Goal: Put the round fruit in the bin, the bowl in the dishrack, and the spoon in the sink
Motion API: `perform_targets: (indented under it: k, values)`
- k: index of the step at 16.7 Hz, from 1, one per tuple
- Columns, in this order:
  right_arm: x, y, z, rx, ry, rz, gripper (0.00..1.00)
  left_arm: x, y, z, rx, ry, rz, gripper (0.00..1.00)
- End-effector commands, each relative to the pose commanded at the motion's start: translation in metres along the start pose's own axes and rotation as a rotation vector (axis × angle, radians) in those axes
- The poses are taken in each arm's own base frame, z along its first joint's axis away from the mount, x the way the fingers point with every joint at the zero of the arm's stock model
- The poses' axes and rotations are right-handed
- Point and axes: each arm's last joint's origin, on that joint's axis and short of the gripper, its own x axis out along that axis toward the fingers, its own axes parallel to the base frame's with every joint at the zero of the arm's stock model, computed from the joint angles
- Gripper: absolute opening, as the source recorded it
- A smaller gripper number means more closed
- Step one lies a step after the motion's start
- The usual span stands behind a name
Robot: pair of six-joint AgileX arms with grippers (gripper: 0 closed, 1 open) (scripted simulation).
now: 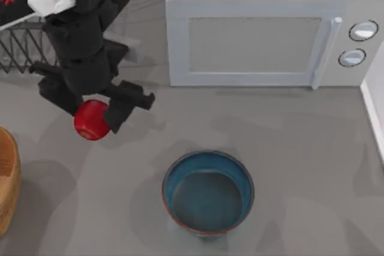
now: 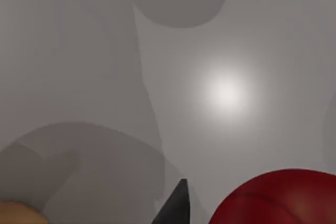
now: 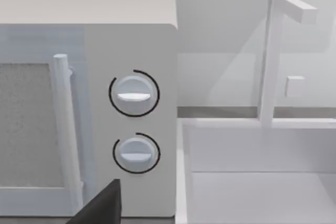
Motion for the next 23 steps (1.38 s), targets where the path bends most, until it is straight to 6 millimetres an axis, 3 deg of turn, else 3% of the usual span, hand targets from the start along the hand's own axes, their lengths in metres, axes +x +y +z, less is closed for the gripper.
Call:
perform_targets:
  k: [9, 15, 17, 23]
  values:
    - [0.000, 0.000, 0.000, 0.000, 0.000, 0.000, 1.00, -0.030, 0.059, -0.068, -0.400, 0.196, 0.418, 0.00]
    - [0.000, 0.000, 0.000, 0.000, 0.000, 0.000, 1.00, -0.031, 0.060, -0.071, -0.408, 0.200, 0.432, 0.00]
    - [0.000, 0.000, 0.000, 0.000, 0.000, 0.000, 1.00, -0.024, 0.062, -0.073, -0.402, 0.195, 0.431, 0.00]
    - [0.000, 0.000, 0.000, 0.000, 0.000, 0.000, 1.00, 0.027, 0.080, -0.090, -0.415, 0.200, 0.433, 0.00]
